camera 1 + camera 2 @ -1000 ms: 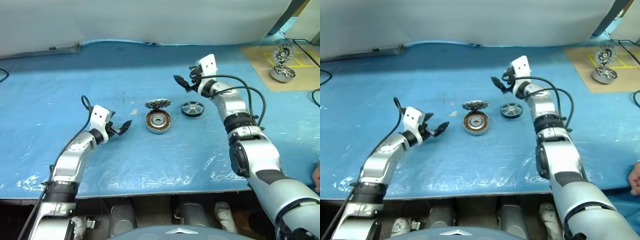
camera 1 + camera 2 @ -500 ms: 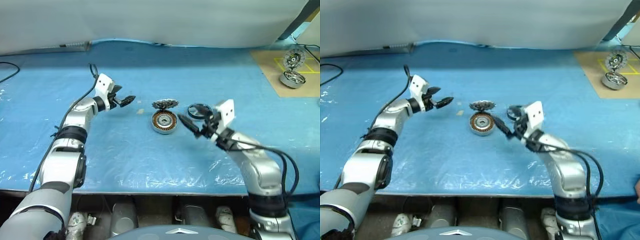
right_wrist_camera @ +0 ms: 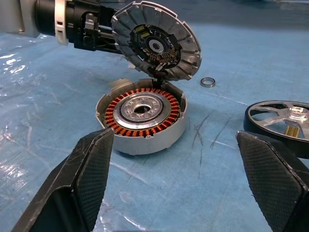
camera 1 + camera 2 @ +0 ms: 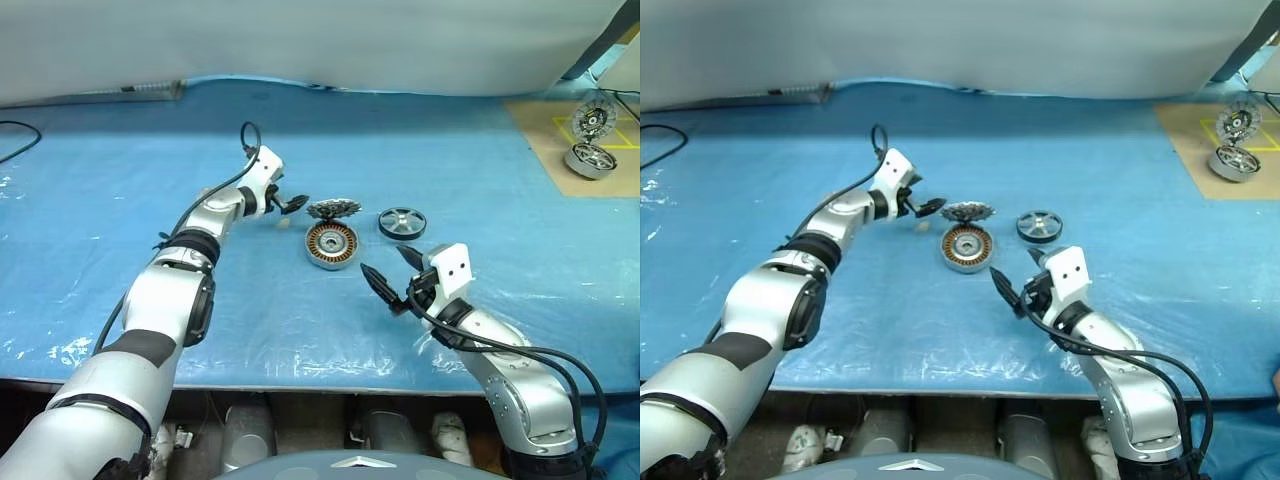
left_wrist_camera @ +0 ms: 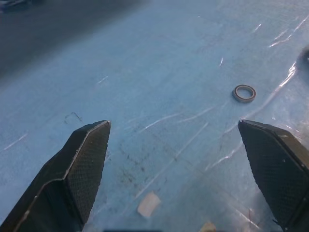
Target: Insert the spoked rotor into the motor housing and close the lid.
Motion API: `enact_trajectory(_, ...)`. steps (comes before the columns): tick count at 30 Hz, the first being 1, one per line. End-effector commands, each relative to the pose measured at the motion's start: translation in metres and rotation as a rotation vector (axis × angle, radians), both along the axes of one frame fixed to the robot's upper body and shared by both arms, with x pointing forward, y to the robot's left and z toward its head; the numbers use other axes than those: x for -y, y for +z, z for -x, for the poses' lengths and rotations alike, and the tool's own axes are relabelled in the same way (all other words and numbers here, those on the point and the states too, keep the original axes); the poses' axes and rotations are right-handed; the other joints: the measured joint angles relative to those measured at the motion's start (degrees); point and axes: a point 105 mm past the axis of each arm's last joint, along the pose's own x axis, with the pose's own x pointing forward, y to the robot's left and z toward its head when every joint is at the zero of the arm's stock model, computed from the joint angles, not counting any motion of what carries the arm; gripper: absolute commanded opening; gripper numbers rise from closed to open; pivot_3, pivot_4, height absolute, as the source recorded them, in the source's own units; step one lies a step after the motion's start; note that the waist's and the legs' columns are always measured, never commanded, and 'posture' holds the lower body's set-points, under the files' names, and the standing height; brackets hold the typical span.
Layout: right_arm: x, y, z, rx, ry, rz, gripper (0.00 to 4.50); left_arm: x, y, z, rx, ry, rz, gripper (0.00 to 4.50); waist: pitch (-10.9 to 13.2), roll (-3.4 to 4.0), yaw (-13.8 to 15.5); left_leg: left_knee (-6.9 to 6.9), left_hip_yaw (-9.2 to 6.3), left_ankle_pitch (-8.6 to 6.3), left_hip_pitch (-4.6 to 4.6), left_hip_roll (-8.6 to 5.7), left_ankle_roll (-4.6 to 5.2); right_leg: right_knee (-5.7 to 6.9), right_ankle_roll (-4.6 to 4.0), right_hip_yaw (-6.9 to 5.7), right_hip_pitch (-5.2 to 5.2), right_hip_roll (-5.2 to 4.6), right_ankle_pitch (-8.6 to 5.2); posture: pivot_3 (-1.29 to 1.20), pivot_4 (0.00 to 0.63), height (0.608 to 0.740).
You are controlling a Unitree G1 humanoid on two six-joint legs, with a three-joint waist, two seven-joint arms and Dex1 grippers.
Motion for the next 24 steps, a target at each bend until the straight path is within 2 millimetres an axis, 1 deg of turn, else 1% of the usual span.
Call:
enact_trajectory(1, 0.001, 0.013, 0.003, 0.060, -0.024, 0.001, 4.30, 0.013, 0.011, -0.002, 0.034, -0.025, -0.008, 4.50, 0.0, -0.01, 0.0, 0.00, 0.00, 0.00, -0.01, -0.02, 0.00, 0.00, 0.01, 0.00, 0.02, -0.02, 0.00, 0.00, 0.150, 0.740)
enact_trajectory(6, 0.001, 0.014, 0.002, 0.066, -0.035, 0.000, 4.30, 0.019, 0.005, 0.000, 0.020, -0.038, -0.028, 4.50, 0.0, -0.04, -0.1, -0.01, -0.01, 0.00, -0.02, -0.04, 0.00, 0.01, 0.04, 0.00, 0.04, -0.03, -0.01, 0.00, 0.150, 0.740)
enact_trajectory(10, 0.000, 0.015, -0.001, 0.070, -0.038, 0.000, 4.30, 0.018, 0.002, 0.000, 0.022, -0.034, -0.056, 4.50, 0.0, -0.05, 0.0, -0.01, -0.04, 0.00, 0.00, -0.09, 0.00, 0.00, 0.05, 0.00, 0.05, -0.07, -0.02, 0.00, 0.150, 0.740)
enact_trajectory(15, 0.006, 0.022, -0.011, 0.101, -0.065, 0.014, 4.30, 0.000, 0.007, -0.005, 0.044, 0.030, -0.046, 4.50, 0.0, -0.05, -0.1, -0.02, -0.06, 0.00, -0.01, -0.12, 0.00, 0.00, 0.06, -0.01, 0.05, -0.08, -0.02, 0.00, 0.150, 0.740)
enact_trajectory(18, 0.021, 0.036, -0.029, 0.140, -0.110, 0.082, 4.30, -0.023, 0.009, -0.006, 0.053, 0.073, -0.021, 4.50, 0.0, -0.06, -0.3, 0.00, -0.06, 0.00, 0.00, -0.12, 0.00, 0.02, 0.06, 0.01, 0.05, -0.08, -0.01, 0.00, 0.150, 0.740)
enact_trajectory(20, 0.027, 0.047, -0.044, 0.160, -0.108, 0.139, 4.30, -0.038, 0.005, -0.004, 0.052, 0.093, -0.002, 4.50, 0.0, -0.05, -0.4, 0.01, -0.06, 0.00, 0.01, -0.14, 0.00, 0.04, 0.07, 0.04, 0.07, -0.08, 0.00, 0.00, 0.150, 0.740)
enact_trajectory(24, 0.034, 0.068, -0.080, 0.181, -0.111, 0.223, 4.30, -0.060, -0.013, 0.010, 0.060, 0.075, 0.016, 4.50, 0.0, -0.03, -0.2, -0.04, -0.04, 0.01, 0.09, -0.14, -0.01, 0.07, 0.06, 0.08, 0.12, -0.05, 0.00, 0.00, 0.150, 0.740)
